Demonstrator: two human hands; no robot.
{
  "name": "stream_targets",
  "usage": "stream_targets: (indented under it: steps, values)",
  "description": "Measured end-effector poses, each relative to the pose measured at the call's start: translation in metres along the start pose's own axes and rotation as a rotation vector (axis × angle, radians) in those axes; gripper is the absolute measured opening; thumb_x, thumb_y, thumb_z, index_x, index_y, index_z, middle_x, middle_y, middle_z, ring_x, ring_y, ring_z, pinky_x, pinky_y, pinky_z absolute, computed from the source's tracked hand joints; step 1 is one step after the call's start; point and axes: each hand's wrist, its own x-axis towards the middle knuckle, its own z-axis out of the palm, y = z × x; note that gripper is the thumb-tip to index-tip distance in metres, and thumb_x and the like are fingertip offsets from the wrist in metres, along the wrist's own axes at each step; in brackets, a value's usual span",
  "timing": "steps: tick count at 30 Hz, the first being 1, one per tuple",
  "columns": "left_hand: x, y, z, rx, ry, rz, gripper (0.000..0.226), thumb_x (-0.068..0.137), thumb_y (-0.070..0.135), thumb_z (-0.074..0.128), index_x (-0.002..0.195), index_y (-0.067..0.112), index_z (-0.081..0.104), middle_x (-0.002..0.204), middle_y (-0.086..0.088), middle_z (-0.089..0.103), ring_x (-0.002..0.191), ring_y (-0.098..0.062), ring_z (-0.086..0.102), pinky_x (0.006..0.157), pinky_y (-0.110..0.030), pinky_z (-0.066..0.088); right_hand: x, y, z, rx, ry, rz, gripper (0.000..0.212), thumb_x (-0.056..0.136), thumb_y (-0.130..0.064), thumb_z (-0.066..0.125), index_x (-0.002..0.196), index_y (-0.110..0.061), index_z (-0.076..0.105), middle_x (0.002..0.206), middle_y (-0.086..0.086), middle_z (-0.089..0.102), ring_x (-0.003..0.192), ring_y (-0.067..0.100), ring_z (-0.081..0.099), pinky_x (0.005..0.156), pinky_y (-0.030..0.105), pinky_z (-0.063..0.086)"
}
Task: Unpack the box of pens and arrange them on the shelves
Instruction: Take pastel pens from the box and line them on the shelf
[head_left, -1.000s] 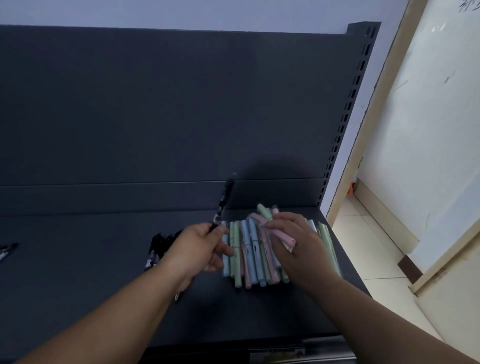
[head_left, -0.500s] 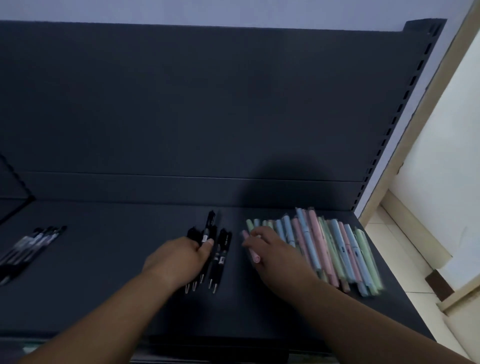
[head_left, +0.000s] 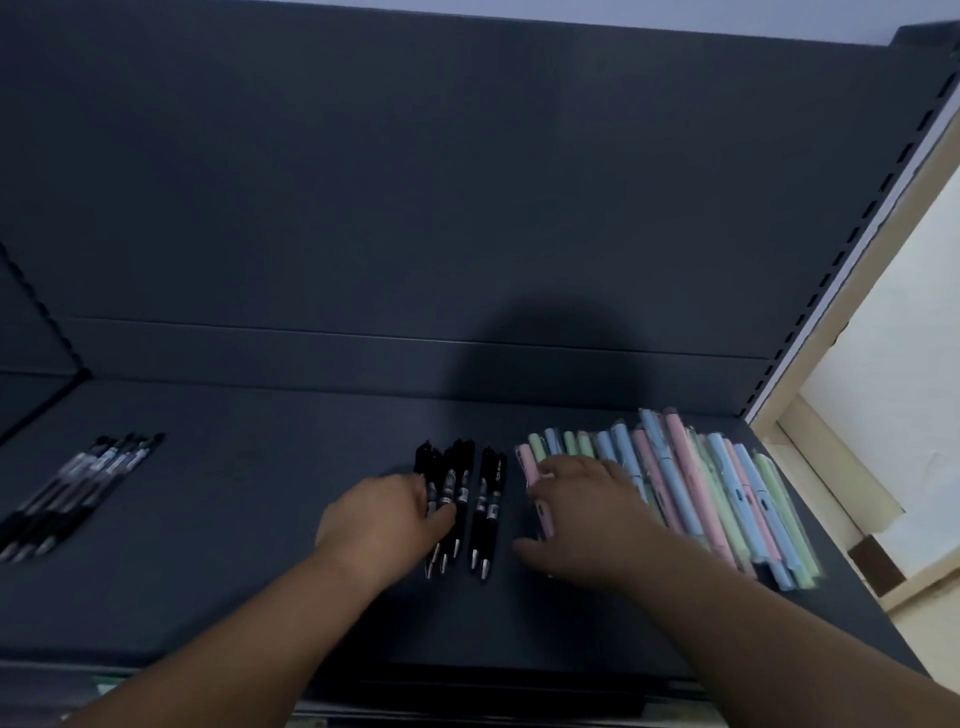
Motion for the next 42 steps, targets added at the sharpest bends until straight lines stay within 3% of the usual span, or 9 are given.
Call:
stream_targets:
  steps: [2, 6, 9, 15, 23, 30, 35, 38, 42]
  values:
    - [0.002, -0.011, 0.009, -0.151, 0.078, 0.154, 0.024, 0.081, 0.052, 0.061, 0.094, 0.033, 0.054, 0.109, 0.013, 0.05, 0.098, -0.01, 0.051, 0.083, -0.026, 0.046, 0.004, -0.011, -0.001, 0.076, 0.029, -0.033, 0.072, 0.079, -0.059, 0.063, 0.14, -0.025, 0.046, 0.152, -0.002, 0.033, 0.138, 0.019, 0.03, 0.116, 0.034, 0.02]
    - [0.002, -0.033, 0.026, -0.139, -0.19, 0.34, 0.094, 0.066, 0.086, 0.037, 0.147, 0.041, 0.021, 0.157, 0.015, 0.003, 0.145, -0.012, 0.008, 0.117, -0.027, 0.017, 0.015, -0.03, 0.003, 0.213, -0.07, -0.101, 0.074, 0.073, -0.042, 0.079, 0.137, -0.019, 0.049, 0.14, 0.001, 0.046, 0.125, 0.018, 0.045, 0.107, 0.029, 0.038]
    - [0.005, -0.045, 0.03, -0.125, -0.217, 0.367, 0.107, 0.054, 0.093, 0.018, 0.148, 0.044, 0.012, 0.159, 0.014, 0.001, 0.146, -0.01, 0.007, 0.118, -0.026, 0.016, 0.026, -0.039, 0.002, 0.203, -0.113, -0.093, 0.072, 0.07, -0.038, 0.081, 0.132, -0.015, 0.052, 0.131, 0.002, 0.053, 0.118, 0.018, 0.051, 0.101, 0.031, 0.044]
    - [0.013, -0.062, 0.021, -0.211, -0.188, 0.324, 0.088, 0.077, 0.066, 0.057, 0.149, 0.04, 0.014, 0.159, 0.014, 0.005, 0.145, -0.006, 0.011, 0.116, -0.021, 0.017, 0.043, -0.06, 0.002, 0.252, -0.134, -0.145, 0.08, 0.072, -0.034, 0.081, 0.141, -0.018, 0.045, 0.15, 0.004, 0.038, 0.136, 0.018, 0.037, 0.112, 0.025, 0.029]
    - [0.025, -0.101, 0.007, -0.213, -0.143, 0.286, 0.085, 0.081, 0.048, 0.067, 0.149, 0.031, 0.02, 0.158, 0.004, 0.015, 0.144, -0.009, 0.019, 0.115, -0.019, 0.017, 0.063, -0.09, 0.013, 0.417, -0.036, -0.201, 0.076, 0.075, -0.031, 0.08, 0.142, -0.02, 0.046, 0.151, -0.003, 0.039, 0.136, 0.009, 0.036, 0.099, 0.004, 0.017]
    - [0.019, -0.079, 0.004, -0.189, 0.029, 0.309, 0.092, 0.071, 0.075, 0.044, 0.149, 0.029, 0.024, 0.158, 0.011, 0.011, 0.147, -0.01, 0.003, 0.117, -0.023, 0.006, 0.044, -0.05, 0.017, 0.323, 0.106, -0.045, 0.067, 0.082, -0.046, 0.069, 0.142, -0.03, 0.045, 0.152, -0.011, 0.034, 0.138, 0.008, 0.034, 0.115, 0.02, 0.021]
    - [0.01, -0.026, 0.017, -0.148, -0.041, 0.532, 0.085, 0.076, 0.072, 0.036, 0.149, 0.032, 0.019, 0.158, 0.013, 0.001, 0.146, -0.008, -0.002, 0.118, -0.022, 0.002, 0.016, -0.005, 0.009, 0.202, 0.27, 0.153, 0.049, 0.085, -0.038, 0.065, 0.133, -0.028, 0.055, 0.137, -0.007, 0.049, 0.128, 0.013, 0.045, 0.105, 0.018, 0.03]
    - [0.004, 0.004, 0.029, -0.135, -0.152, 0.589, 0.085, 0.083, 0.059, 0.057, 0.15, 0.034, 0.011, 0.157, 0.016, -0.01, 0.145, -0.006, -0.005, 0.119, -0.023, 0.005, -0.003, 0.021, -0.002, 0.12, 0.112, 0.134, 0.074, 0.073, -0.052, 0.074, 0.139, -0.033, 0.047, 0.145, -0.009, 0.042, 0.135, 0.012, 0.038, 0.111, 0.023, 0.027]
    - [0.01, 0.027, 0.045, -0.105, -0.266, 0.558, 0.101, 0.075, 0.063, 0.064, 0.15, 0.037, 0.003, 0.157, 0.015, -0.015, 0.145, -0.008, -0.006, 0.119, -0.027, 0.007, -0.023, 0.037, -0.011, -0.113, -0.255, -0.004, 0.117, 0.061, -0.064, 0.077, 0.154, -0.035, 0.011, 0.162, -0.01, 0.0, 0.149, 0.011, -0.005, 0.12, 0.038, -0.007]
